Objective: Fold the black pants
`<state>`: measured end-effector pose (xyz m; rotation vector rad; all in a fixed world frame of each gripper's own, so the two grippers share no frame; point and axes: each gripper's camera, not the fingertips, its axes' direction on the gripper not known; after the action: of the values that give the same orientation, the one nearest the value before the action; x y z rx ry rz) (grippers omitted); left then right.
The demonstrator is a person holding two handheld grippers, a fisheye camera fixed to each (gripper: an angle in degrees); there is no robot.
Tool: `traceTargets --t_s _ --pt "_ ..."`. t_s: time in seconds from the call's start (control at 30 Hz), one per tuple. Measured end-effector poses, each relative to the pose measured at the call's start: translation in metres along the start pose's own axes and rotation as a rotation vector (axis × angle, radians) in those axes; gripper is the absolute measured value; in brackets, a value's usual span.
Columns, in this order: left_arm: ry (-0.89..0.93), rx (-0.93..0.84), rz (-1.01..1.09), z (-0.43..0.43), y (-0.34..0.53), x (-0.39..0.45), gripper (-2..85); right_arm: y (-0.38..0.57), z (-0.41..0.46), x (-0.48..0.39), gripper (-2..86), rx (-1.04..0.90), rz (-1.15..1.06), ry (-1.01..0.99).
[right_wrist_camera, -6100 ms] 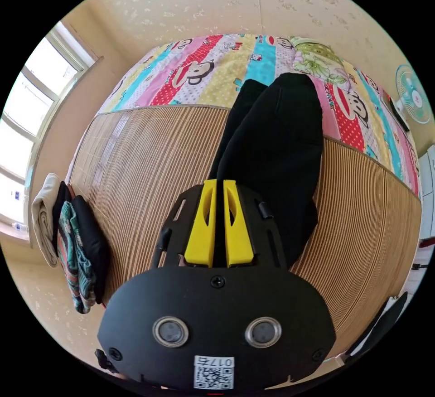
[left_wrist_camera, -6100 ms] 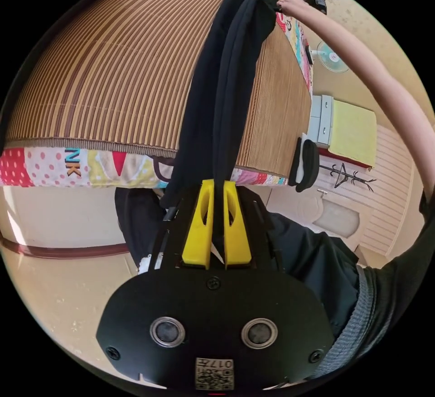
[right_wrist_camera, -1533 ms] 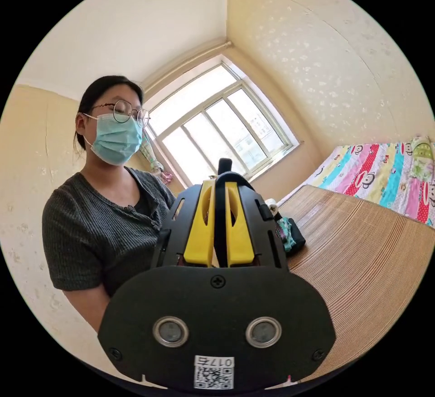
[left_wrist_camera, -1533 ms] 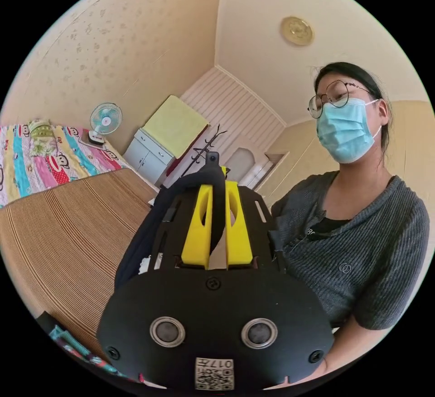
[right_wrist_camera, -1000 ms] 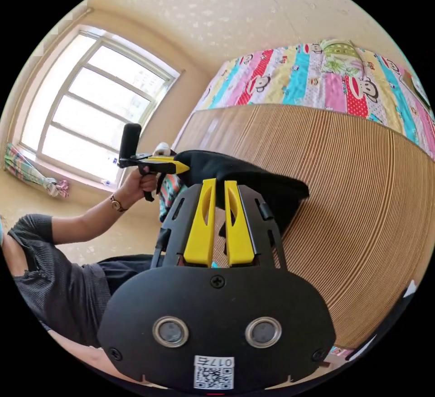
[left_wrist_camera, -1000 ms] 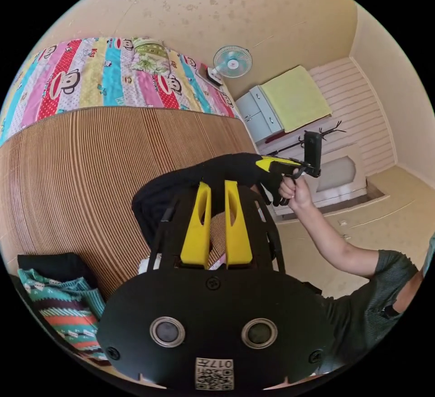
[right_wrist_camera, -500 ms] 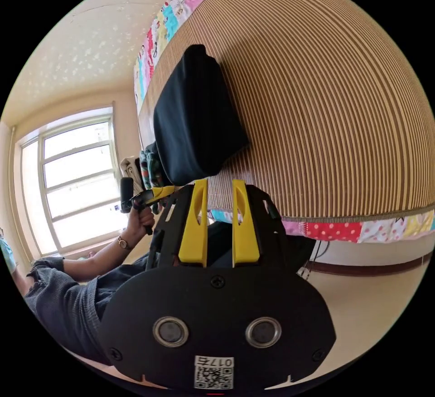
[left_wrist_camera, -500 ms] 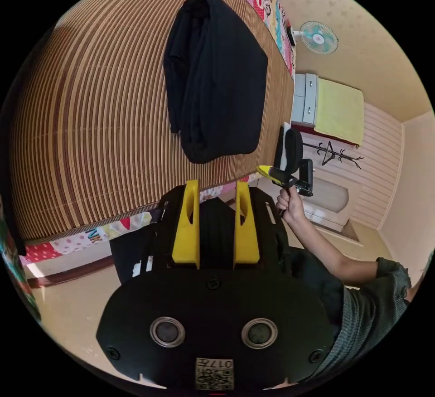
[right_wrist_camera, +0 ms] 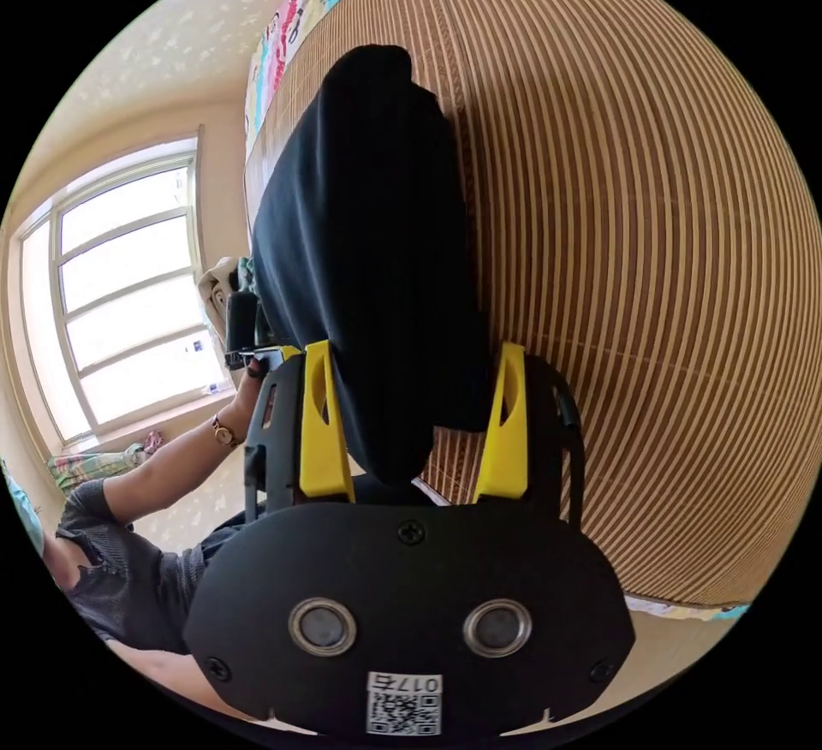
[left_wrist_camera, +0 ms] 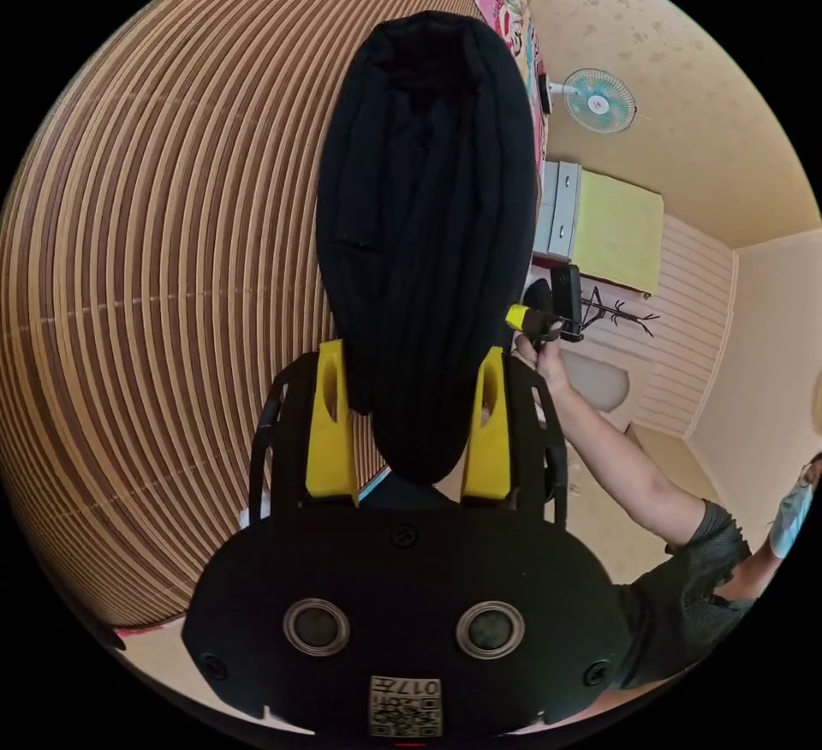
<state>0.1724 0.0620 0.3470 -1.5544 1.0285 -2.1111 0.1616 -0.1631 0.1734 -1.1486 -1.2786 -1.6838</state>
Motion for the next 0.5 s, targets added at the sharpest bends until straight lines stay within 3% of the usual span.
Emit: traceTargets --t_s 0.27,0.5 --pt "0.039 -0.061 0.007 0.0 0.041 -0.005 12.5 0.108 0.0 0.026 6.9 0.09 0.131 -0.329" --pt "0.036 -0.256 0.061 0.026 0.095 0.047 11.2 0.205 -0.043 0.026 7.7 0.146 0.168 -0.444"
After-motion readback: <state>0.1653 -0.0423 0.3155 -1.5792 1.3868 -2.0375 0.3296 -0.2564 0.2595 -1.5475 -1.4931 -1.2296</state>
